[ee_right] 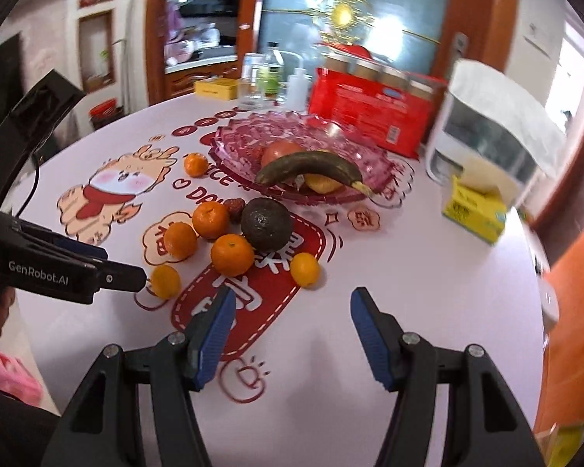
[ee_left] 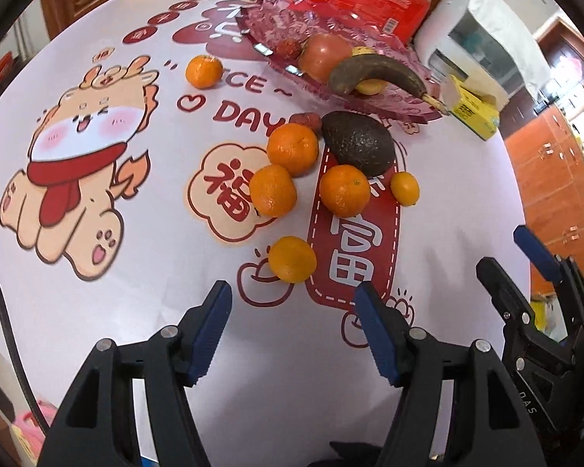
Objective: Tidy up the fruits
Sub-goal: 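Move the left tool toward a mandarin while the right tool approaches another mandarin, then close the left tool on a mandarin while the right tool grasps another mandarin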
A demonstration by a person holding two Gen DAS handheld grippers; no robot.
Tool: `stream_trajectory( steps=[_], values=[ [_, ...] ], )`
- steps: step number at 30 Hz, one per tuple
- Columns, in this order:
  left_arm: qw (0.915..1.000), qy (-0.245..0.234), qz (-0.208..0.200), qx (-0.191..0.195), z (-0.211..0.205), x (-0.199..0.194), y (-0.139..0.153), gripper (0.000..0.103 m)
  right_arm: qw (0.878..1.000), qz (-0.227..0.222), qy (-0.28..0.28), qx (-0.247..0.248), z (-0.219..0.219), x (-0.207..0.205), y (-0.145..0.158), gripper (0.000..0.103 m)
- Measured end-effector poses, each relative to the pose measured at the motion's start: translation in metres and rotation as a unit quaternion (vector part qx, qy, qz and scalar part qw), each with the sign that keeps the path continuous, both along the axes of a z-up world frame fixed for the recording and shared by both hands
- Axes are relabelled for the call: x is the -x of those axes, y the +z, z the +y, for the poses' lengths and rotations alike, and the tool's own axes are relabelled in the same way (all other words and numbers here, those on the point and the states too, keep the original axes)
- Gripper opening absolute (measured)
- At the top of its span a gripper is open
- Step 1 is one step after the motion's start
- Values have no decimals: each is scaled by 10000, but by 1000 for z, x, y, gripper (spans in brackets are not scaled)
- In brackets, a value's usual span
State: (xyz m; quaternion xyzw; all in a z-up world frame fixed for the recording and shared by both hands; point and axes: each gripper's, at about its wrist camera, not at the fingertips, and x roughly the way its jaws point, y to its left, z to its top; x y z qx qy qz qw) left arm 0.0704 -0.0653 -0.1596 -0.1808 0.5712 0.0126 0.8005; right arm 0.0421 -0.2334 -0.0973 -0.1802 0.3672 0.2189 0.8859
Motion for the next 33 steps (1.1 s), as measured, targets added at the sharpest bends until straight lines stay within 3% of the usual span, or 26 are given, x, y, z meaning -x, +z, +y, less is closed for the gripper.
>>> stream_trajectory(
  steps=[11,17,27,33],
  values=[
    [9984,456,319,-80,-13,-21,-28,64,9991,-190,371,122,-2,-42,-22,62],
    [9971,610,429,-177,-17,-37,-38,57,9983,-188,521,177,7,-64,-42,61],
    [9947,818,629,-27,-17,-58,-52,37,9979,271,525,274,13,-83,-80,41],
    [9935,904,698,5,-15,-64,-59,32,9971,466,583,154,15,-90,-87,32]
  ],
)
